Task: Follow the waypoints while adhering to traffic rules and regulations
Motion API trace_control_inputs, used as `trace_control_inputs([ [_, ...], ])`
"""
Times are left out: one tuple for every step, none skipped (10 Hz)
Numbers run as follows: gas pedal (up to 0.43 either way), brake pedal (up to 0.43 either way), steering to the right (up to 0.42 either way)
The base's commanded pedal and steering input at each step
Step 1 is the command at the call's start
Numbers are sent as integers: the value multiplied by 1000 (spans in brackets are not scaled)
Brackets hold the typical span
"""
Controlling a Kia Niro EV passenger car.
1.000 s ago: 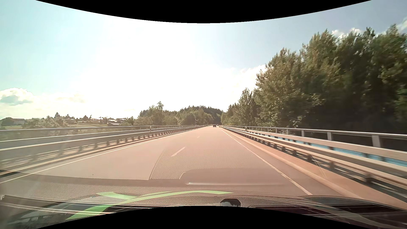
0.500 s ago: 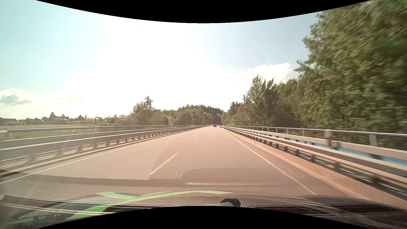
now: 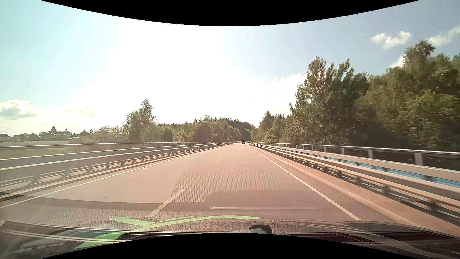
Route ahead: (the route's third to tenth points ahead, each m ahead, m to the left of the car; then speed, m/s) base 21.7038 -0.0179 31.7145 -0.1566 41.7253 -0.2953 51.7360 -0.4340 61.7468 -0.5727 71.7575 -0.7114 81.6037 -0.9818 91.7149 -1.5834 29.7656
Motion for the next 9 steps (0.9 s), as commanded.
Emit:
trace_control_inputs([
  [409, 0, -1],
  [409, 0, 0],
  [421, 0, 0],
  [421, 0, 1],
  [429, 0, 1],
  [429, 0, 1],
  [429, 0, 1],
  [429, 0, 1],
  [390, 0, 1],
])
